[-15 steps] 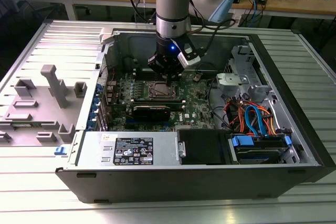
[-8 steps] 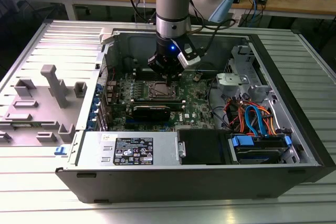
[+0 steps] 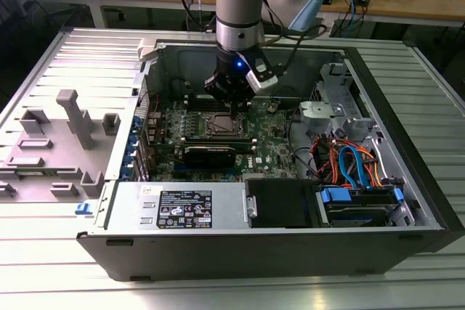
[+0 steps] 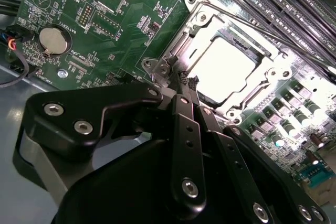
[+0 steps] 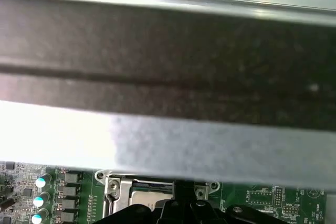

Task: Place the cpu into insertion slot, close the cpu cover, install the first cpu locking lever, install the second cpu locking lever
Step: 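Install the second cpu locking lever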

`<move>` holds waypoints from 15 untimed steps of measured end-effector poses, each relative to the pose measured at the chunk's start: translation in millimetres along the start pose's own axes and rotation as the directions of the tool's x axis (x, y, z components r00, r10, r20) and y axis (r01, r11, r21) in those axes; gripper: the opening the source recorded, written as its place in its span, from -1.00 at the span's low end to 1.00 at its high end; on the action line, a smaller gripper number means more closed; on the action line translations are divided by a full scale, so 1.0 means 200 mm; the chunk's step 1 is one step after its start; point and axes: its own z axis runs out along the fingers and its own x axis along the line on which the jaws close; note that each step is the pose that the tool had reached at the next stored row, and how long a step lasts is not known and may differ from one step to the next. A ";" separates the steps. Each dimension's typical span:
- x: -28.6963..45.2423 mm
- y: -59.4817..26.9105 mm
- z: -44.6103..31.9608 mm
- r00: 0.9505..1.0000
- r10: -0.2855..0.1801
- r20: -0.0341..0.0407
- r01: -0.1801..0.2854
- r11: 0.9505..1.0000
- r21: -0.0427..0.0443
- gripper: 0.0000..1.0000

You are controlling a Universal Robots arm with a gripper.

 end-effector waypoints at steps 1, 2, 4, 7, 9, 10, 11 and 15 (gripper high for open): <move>0.000 -0.002 -0.003 1.000 0.000 0.000 0.000 1.000 0.000 -0.79; 0.000 -0.003 -0.003 1.000 0.000 0.000 0.000 1.000 0.000 -0.79; 0.000 -0.005 -0.003 1.000 0.009 0.000 -0.009 1.000 0.000 -0.79; -0.001 -0.006 -0.003 1.000 0.029 0.000 -0.029 1.000 0.001 -0.79; -0.001 -0.011 -0.005 1.000 0.031 0.000 -0.031 1.000 0.001 -0.79; 0.000 -0.013 -0.007 1.000 0.031 0.000 -0.031 1.000 0.001 -0.79; 0.000 -0.015 -0.009 1.000 0.031 0.000 -0.031 1.000 0.001 -0.79; 0.002 -0.036 -0.015 1.000 0.031 0.000 -0.031 1.000 0.001 -0.79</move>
